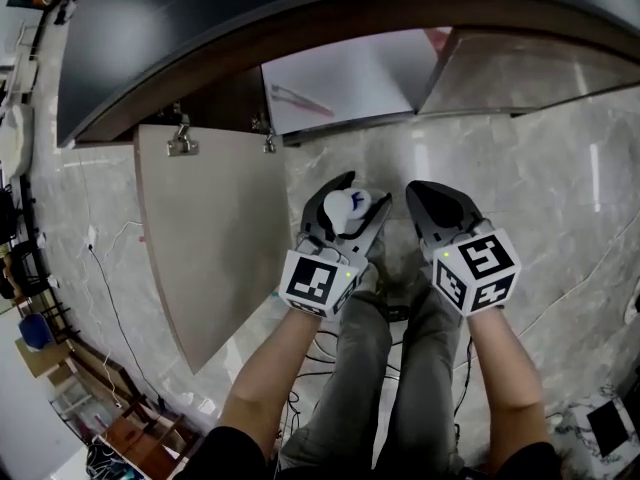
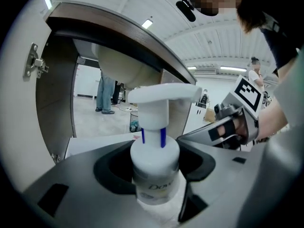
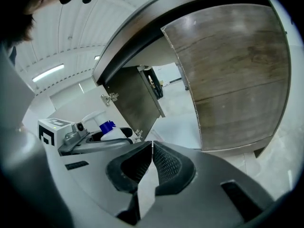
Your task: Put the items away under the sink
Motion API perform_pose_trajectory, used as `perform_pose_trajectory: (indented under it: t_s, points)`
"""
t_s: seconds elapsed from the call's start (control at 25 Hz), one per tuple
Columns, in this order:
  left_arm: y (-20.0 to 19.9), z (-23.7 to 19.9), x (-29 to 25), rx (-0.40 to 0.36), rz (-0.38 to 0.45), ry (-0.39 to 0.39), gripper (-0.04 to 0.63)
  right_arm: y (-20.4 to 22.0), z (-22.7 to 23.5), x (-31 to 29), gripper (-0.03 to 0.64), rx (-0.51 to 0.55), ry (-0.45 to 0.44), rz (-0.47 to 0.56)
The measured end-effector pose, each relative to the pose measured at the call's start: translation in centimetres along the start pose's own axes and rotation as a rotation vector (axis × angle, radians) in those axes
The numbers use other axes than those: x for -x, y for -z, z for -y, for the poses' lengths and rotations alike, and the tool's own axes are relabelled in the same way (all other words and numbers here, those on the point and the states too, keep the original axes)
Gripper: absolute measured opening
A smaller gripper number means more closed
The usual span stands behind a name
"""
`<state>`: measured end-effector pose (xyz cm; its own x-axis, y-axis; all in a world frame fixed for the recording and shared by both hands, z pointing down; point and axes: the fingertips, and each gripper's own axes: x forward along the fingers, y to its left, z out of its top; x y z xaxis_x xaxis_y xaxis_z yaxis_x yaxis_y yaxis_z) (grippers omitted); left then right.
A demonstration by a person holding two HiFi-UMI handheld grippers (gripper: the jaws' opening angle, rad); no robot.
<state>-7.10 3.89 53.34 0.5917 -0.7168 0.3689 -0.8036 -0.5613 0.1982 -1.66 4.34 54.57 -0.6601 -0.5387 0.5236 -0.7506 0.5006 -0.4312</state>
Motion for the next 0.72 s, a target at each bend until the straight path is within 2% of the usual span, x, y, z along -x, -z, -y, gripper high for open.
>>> perform_pose_trajectory:
  t_s: [0.48, 0.72]
  points:
    - [6.5, -3.8, -4.2, 0.014, -0.027, -0.051, 0.250, 4.4, 3.4, -6.2, 0.035, 0.030, -0.017, -0.020]
    - [8.4, -5.4, -6.9, -0.050, -0.018, -0.031, 0.250, 5.6, 4.9, -9.7, 0.035, 0.053, -0.039, -0.010]
